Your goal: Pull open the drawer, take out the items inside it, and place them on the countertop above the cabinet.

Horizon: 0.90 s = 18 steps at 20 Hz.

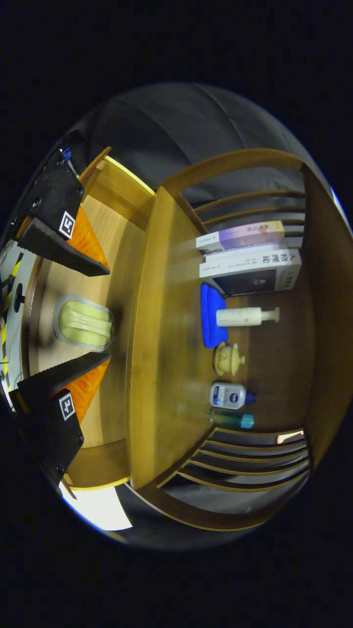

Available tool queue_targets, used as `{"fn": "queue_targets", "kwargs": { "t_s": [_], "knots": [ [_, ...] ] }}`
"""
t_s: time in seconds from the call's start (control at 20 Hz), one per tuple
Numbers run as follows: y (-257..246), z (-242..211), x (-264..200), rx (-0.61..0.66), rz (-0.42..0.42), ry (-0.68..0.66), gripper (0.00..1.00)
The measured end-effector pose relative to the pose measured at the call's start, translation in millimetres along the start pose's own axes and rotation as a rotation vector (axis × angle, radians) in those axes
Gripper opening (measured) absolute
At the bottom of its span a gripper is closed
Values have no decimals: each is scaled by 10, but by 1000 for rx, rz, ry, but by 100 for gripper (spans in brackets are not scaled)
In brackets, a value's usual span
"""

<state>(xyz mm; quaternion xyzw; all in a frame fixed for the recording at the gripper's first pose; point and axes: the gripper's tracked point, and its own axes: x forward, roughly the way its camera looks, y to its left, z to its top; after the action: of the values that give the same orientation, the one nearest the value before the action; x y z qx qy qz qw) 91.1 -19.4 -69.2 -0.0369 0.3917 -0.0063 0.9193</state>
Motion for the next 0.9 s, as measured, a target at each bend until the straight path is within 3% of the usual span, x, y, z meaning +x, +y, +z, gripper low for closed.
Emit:
{"fn": "queue_targets", "kwargs": {
  "t_s": [0.25,0.45,0.8,0.9],
  "knots": [
    [-37,-228,331,13,-29,110,97],
    [-64,-306,459,31,-44,126,95],
    [-78,-412,565,54,-66,136,58],
    [-93,-435,540,76,-72,129,34]
  ]
}}
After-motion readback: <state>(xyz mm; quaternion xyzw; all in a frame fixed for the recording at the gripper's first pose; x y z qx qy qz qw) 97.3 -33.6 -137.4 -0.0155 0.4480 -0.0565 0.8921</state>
